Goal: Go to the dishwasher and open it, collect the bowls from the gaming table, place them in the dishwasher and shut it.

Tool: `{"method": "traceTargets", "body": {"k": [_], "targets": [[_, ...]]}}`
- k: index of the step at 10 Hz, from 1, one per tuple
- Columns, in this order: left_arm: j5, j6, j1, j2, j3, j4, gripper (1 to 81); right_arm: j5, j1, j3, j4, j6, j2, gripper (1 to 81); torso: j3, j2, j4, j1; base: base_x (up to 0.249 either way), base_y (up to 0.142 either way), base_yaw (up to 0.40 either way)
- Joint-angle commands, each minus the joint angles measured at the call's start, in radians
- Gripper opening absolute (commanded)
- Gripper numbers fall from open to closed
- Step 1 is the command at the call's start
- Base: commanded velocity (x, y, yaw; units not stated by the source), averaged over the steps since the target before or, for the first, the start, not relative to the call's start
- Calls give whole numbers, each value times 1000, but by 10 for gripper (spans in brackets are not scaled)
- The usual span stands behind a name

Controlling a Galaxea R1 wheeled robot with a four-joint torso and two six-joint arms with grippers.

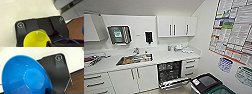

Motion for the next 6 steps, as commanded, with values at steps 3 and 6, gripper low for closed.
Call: {"method": "traceTargets", "body": {"k": [3,6], "targets": [[48,5,-68,-10,10,-2,10,-27,56,14,-16,-5,11,10,0,0,0,0,103,79,0],[48,5,-69,-4,10,4,10,-33,59,16,-16,-5,12,10,0,0,0,0,102,78,0]]}}
